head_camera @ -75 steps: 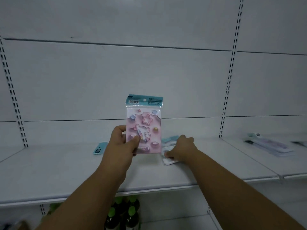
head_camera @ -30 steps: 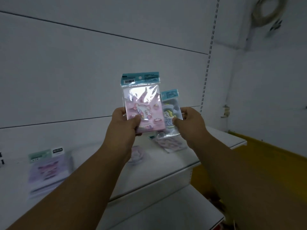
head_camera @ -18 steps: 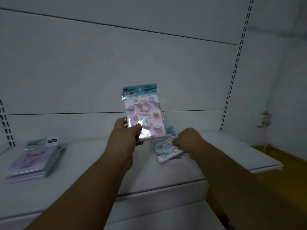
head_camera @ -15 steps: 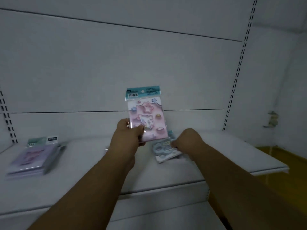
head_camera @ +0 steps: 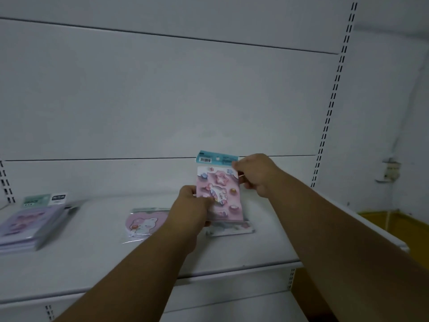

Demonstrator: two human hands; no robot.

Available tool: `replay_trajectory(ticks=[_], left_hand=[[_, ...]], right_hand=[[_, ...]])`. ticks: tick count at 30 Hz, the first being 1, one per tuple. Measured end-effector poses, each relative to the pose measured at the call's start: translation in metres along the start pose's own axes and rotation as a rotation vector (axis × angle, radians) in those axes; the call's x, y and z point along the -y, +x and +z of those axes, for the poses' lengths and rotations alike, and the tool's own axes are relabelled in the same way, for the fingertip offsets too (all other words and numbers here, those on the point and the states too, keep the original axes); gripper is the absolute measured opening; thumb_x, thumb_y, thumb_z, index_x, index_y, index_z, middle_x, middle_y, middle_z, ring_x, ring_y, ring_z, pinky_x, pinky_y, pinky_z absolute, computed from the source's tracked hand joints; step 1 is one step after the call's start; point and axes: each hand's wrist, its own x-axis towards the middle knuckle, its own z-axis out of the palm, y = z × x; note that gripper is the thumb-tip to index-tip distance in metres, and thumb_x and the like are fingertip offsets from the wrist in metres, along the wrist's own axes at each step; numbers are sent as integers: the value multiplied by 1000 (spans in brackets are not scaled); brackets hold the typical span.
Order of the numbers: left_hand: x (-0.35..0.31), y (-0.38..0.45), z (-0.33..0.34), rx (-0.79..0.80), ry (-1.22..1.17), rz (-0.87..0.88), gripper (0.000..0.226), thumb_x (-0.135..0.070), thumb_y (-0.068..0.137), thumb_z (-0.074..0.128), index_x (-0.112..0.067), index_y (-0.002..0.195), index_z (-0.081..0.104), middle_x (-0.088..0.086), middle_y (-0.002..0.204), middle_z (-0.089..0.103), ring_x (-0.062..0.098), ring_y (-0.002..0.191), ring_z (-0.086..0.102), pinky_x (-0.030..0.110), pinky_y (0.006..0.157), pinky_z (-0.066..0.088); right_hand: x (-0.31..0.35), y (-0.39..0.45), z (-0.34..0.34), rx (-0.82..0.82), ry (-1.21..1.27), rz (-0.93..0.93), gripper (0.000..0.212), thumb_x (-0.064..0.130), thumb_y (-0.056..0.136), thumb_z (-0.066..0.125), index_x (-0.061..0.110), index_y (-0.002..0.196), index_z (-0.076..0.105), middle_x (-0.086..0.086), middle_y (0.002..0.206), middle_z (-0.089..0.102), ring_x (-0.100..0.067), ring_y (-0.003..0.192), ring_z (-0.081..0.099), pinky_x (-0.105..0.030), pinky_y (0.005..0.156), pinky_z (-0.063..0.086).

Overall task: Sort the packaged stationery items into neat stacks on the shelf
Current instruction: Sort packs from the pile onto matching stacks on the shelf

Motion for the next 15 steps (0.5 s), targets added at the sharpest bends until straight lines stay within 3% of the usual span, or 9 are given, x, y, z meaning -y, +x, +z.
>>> replay_trajectory(ticks=[5,8,10,12,15], left_hand=[[13,14,-1,-91,432,41,4,-17,90,57,-15,93,60,3,84,67,18,76,65,30,62,56],[12,21,2,-92,785,35,21,-32,84,65,-11,90,67,2,76,64,14,69,60,23,55,46],[8,23,8,-77,964,14,31,-41,80,68,-12,90,63,-1,71,56,10,63,52,21,48,36],[5,25,12,-71,1058,10,34,-44,78,70,-15,89,57,-3,67,51,9,59,48,20,45,33],[4,26,12,-88,1112,47,38,-50,76,70,-16,91,59,-5,65,48,11,64,51,21,47,35]], right_hand=[[-17,30,14,49,-225,0,27,17,86,69,-5,102,64,-20,80,68,-22,56,56,-29,49,45],[-33,42,23,70,-438,-41,29,17,84,69,-6,101,64,-23,90,72,-27,65,62,-32,55,47],[-39,46,26,62,-669,-117,29,20,85,67,-3,102,65,-18,101,71,-27,82,67,-32,66,51],[-41,45,28,39,-821,-184,28,21,86,66,1,104,63,-14,109,69,-27,96,67,-29,75,52],[-39,39,32,-29,-905,-219,24,19,83,67,7,103,60,-12,110,67,-27,100,65,-29,73,48]])
